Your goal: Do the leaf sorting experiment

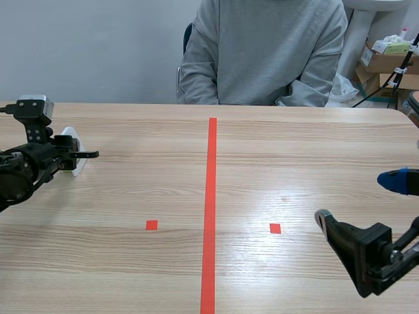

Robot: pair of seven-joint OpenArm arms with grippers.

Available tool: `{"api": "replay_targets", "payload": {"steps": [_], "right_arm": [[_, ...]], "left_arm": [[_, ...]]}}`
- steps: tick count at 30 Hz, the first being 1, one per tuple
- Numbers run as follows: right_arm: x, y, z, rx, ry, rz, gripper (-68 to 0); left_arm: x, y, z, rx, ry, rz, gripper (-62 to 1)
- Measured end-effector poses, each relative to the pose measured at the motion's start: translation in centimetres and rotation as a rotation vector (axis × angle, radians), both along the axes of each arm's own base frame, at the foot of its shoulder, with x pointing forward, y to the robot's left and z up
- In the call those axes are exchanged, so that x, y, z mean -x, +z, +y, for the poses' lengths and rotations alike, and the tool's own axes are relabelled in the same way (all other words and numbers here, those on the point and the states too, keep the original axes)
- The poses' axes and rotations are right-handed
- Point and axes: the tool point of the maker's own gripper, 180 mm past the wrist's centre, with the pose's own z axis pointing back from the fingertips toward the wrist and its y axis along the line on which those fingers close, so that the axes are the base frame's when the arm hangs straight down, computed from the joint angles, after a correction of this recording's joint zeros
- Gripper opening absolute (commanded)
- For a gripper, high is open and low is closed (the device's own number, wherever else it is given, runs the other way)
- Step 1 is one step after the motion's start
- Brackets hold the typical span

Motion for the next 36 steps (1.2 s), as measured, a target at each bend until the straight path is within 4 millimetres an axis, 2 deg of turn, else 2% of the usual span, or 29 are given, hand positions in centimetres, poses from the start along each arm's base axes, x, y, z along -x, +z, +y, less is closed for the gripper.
{"api": "replay_targets", "payload": {"steps": [5, 7, 13, 18, 19, 24, 28, 33, 36], "right_arm": [[0.0, 0.0, 0.1, -0.014, -0.013, 0.0, -1.9], [0.0, 0.0, 0.1, -0.014, -0.013, 0.0, -1.9], [0.0, 0.0, 0.1, -0.014, -0.013, 0.001, -1.9], [0.2, -0.5, 0.0, 0.003, -0.014, 0.024, -1.9], [0.2, -0.6, -0.1, 0.013, -0.012, 0.027, -1.9], [0.6, -1.4, -0.1, 0.032, -0.003, 0.067, -1.9], [0.6, -1.4, 0.4, 0.036, 0.034, 0.078, -1.9], [0.4, -0.9, 0.4, 0.04, 0.061, 0.065, -1.9], [-0.3, -0.3, -0.6, 0.06, 0.037, 0.041, -1.9]], "left_arm": [[0.0, 0.0, 0.0, 0.0, 0.0, -0.001, -56.3], [0.0, 0.0, 0.0, 0.0, 0.0, -0.001, -51.7], [-0.1, 0.2, 0.0, 0.0, 0.0, -0.01, -27.6], [-0.1, 0.3, 0.0, 0.0, 0.0, -0.017, -1.5], [-0.1, 0.3, 0.0, 0.0, 0.0, -0.017, 1.4], [-0.4, 0.8, -0.4, 0.002, -0.027, -0.008, 1.4], [0.2, 2.5, -0.4, -0.028, -0.066, -0.066, 1.4], [3.5, 3.7, 0.8, -0.095, -0.101, -0.092, 1.4], [6.7, 3.9, 0.1, -0.153, -0.173, -0.082, 1.4]]}}
